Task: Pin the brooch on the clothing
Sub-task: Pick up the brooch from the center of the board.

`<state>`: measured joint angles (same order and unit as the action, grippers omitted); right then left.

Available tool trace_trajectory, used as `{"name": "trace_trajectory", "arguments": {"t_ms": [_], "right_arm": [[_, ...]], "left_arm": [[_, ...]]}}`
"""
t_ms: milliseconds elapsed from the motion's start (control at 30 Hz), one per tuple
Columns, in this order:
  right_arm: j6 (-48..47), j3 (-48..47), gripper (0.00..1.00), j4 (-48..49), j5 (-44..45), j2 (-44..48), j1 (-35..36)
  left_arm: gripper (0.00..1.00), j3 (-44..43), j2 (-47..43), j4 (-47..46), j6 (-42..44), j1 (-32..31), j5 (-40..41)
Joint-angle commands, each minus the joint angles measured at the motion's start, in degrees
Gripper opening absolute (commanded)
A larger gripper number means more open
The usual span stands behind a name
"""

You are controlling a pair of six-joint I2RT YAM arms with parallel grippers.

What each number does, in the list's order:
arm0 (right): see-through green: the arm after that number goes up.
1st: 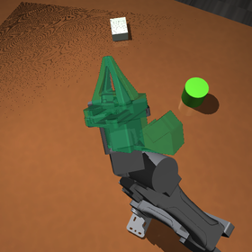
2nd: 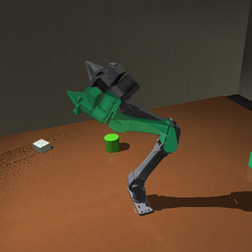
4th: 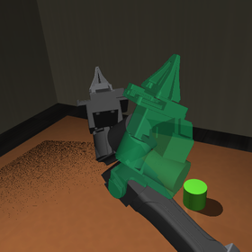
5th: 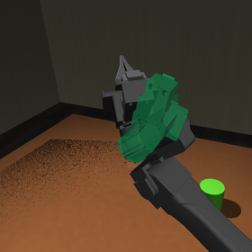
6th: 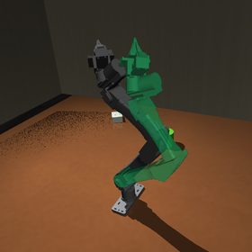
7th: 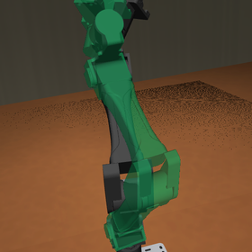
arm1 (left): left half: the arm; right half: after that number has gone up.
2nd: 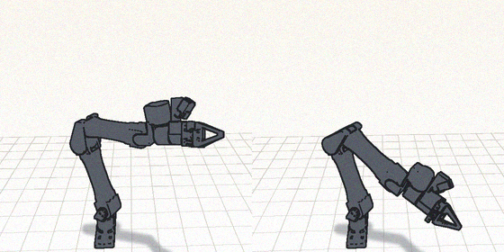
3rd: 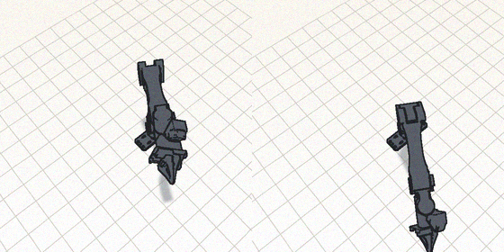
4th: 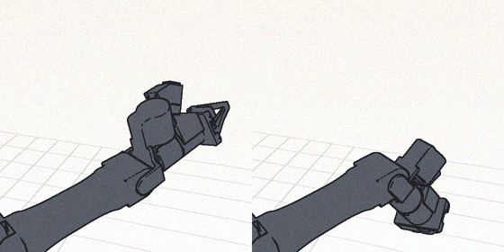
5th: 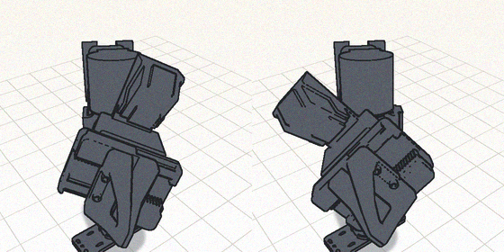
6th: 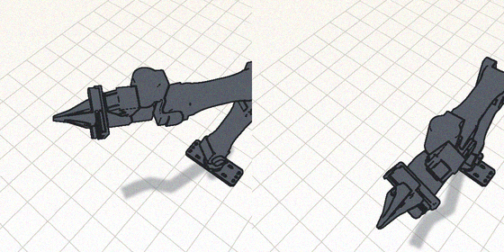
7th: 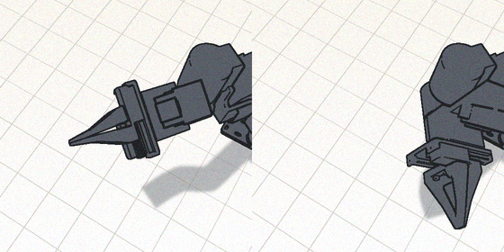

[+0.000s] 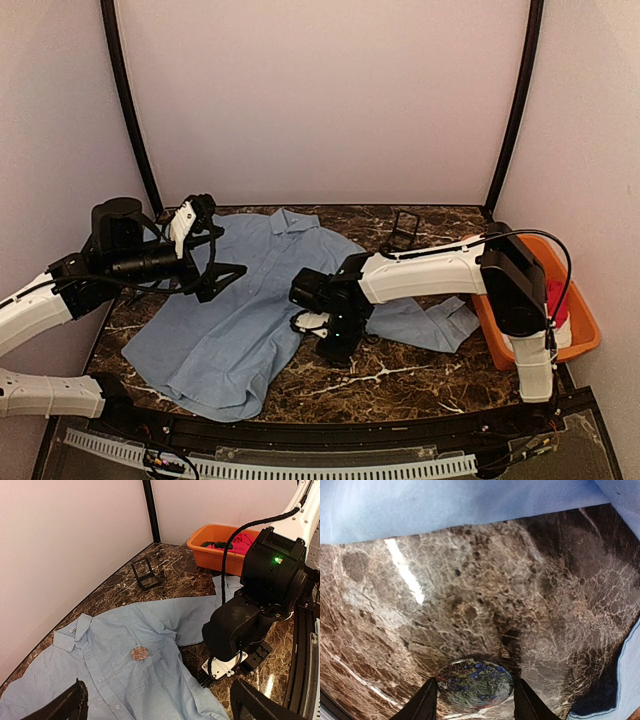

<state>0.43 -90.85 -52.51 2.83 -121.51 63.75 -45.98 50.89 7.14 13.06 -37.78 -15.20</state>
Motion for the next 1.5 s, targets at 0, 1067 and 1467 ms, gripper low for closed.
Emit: {"name": "trace_trajectory", "arguments": {"t_ms": [0, 1067, 1467], "right_arm": [[0.0, 0.2, 0.47, 1.4, -0.1, -1.9, -0.2], [-3.8, -3.2, 0.36, 9.0, -22.7, 12.6, -14.9], [-8.3, -16.4, 0.35, 7.4, -46.5, 4.4, -23.7]], "left_arm": [[0.99, 1.2, -0.8, 0.2, -0.5, 0.1, -0.4], [0.99, 3.5, 1.1, -10.7, 20.9, 0.0, -11.5], [0.99, -4.9, 29.7, -12.9, 60.6, 0.1, -8.4]]}}
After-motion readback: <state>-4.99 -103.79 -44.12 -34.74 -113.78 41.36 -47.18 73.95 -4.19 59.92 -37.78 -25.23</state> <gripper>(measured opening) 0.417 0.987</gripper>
